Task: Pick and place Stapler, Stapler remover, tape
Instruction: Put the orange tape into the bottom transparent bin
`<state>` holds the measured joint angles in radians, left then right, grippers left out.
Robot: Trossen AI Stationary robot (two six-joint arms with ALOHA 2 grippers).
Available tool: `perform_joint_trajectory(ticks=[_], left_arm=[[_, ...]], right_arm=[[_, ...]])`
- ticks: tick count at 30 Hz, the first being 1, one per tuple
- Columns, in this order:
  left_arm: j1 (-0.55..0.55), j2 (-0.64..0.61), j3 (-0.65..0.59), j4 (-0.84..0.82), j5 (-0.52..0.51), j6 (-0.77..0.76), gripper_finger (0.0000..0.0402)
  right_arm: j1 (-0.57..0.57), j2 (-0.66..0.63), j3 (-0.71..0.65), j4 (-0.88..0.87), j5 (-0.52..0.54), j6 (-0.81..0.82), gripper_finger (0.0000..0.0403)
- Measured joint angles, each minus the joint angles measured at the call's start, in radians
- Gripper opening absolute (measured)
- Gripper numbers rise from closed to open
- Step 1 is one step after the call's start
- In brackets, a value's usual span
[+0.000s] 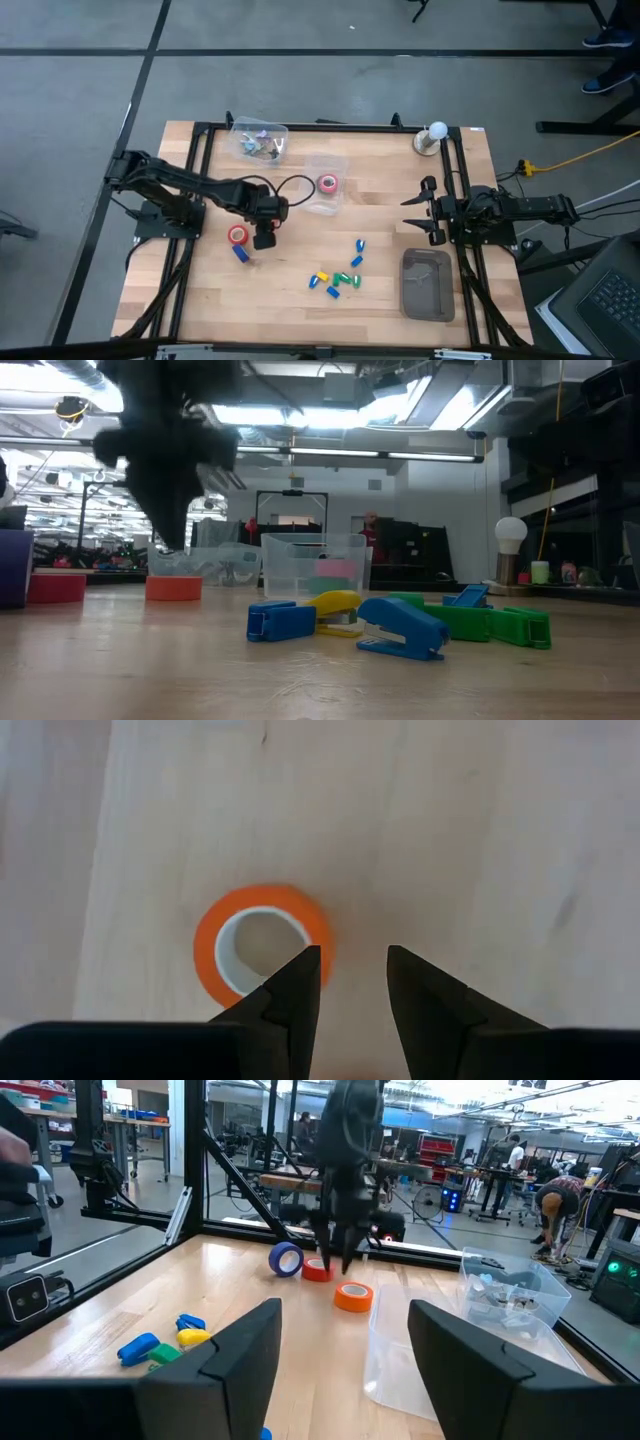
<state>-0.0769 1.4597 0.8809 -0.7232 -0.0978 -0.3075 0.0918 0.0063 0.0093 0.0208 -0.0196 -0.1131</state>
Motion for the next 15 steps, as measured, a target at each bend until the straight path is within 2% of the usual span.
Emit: perform_joint_trajectory(ticks=[6,15], left_arm=[[0.0,0.0,-0.105,0.108,-0.067,-0.034,0.0113],[0.0,0.015,-0.156,0.226,-0.068,-0.075,0.0113]], right_arm=[[0.0,0.0,0.0,0.0,0.0,0.0,0.0225],[0.0,0.0,0.0,0.0,0.0,0.0,0.0225]])
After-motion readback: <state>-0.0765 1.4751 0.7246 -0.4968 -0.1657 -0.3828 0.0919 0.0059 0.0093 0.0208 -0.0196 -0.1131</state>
